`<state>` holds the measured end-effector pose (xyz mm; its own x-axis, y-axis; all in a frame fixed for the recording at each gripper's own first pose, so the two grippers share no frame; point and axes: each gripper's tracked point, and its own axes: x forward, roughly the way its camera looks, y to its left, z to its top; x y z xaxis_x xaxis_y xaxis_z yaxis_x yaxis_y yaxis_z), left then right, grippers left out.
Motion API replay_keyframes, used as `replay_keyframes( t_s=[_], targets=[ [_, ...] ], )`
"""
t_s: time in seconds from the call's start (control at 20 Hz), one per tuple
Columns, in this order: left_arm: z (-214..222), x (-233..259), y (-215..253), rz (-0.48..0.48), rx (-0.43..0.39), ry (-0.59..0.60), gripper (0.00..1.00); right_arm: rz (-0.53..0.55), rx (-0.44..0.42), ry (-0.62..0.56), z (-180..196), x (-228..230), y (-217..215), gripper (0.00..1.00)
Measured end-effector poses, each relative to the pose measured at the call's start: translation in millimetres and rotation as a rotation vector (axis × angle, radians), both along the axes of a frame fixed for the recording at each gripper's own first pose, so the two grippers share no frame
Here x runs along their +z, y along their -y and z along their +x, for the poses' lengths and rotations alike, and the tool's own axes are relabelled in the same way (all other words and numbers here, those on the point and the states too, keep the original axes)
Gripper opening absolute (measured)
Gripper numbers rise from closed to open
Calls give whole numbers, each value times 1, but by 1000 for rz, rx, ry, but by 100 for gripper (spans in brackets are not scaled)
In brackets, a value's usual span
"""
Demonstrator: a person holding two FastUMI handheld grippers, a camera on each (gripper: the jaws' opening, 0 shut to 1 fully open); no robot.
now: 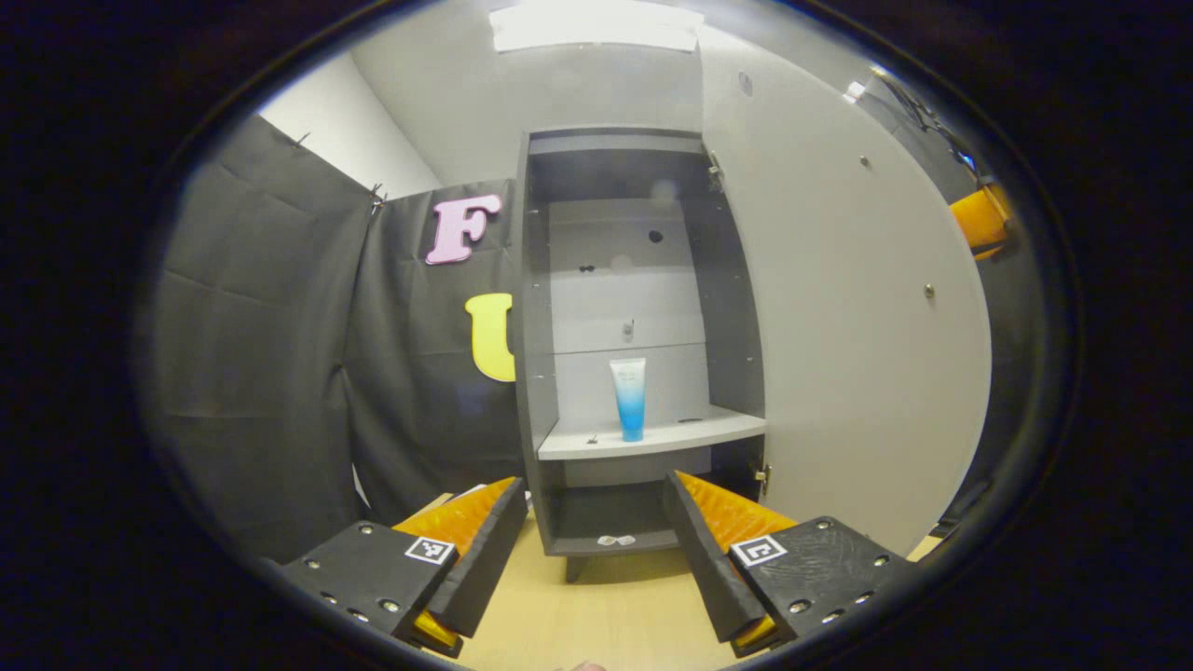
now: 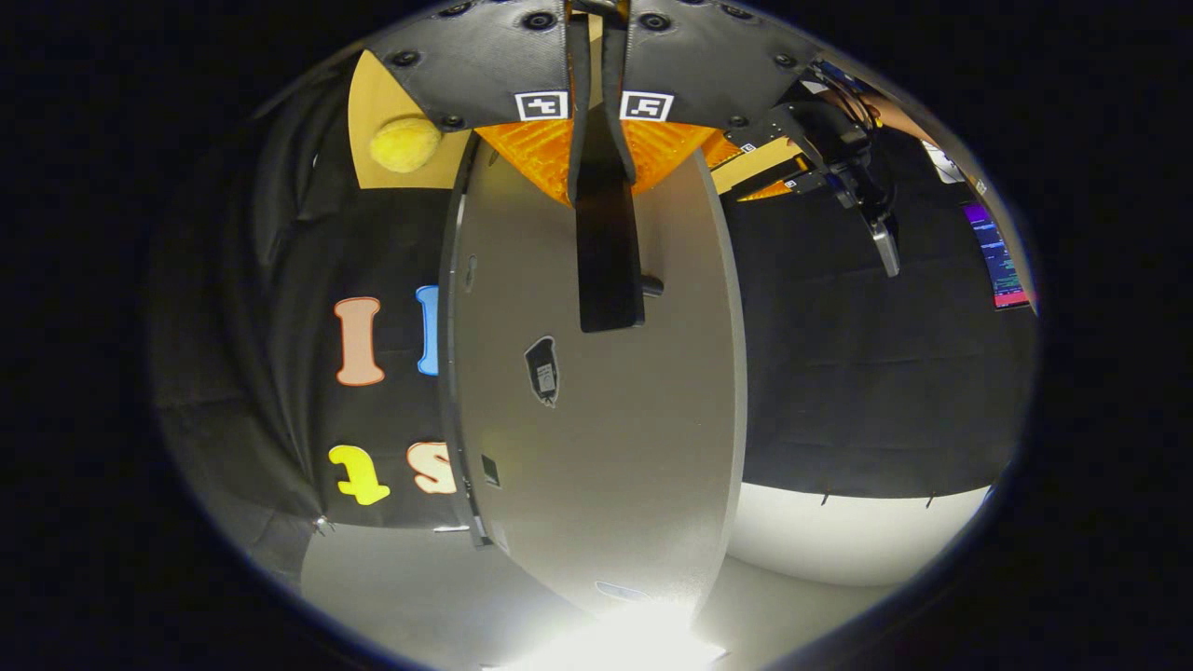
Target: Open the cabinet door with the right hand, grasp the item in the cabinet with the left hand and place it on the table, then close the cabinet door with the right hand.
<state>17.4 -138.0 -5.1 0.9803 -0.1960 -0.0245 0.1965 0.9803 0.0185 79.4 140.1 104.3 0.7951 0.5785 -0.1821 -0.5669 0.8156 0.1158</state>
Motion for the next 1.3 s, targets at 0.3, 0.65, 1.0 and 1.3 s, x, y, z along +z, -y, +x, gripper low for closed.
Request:
replay_keyframes(
  t_s=[0.3,0.65,1.0,1.3],
  targets=[
    [-13,5,12,27,4,10,89,-6,-101,31,17,-1,29,6],
    [-21,10,16,37,28,21,89,41,-178,34,31,-2,64,6],
    [-27,12,17,39,64,23,92,11,-154,47,10,-5,73,19],
    [-11,33,40,52,45,39,92,-9,-275,65,-9,-11,128,75]
  ],
)
